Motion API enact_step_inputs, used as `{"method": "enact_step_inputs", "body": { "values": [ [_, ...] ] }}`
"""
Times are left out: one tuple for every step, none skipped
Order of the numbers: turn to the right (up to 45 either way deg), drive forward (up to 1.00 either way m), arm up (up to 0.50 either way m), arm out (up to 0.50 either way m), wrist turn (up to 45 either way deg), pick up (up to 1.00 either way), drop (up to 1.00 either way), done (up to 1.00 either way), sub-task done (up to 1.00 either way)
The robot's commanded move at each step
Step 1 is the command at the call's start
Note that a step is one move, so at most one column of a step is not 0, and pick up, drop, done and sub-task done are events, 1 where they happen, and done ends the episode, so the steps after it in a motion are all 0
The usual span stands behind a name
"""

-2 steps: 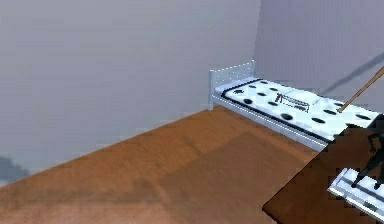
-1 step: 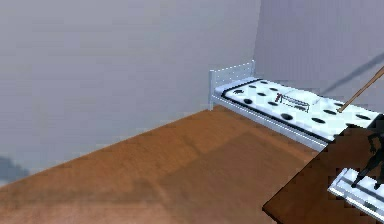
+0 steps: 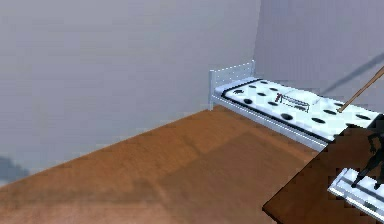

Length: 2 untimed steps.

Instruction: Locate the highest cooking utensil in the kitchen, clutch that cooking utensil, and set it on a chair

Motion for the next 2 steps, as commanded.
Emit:
{"method": "enact_step_inputs", "body": {
  "values": [
    [0.0,0.00,0.00,-0.10,0.0,0.00,0.00,0.00,0.00],
    [0.0,0.00,0.00,0.00,0.0,0.00,0.00,1.00,0.00]
  ]
}}
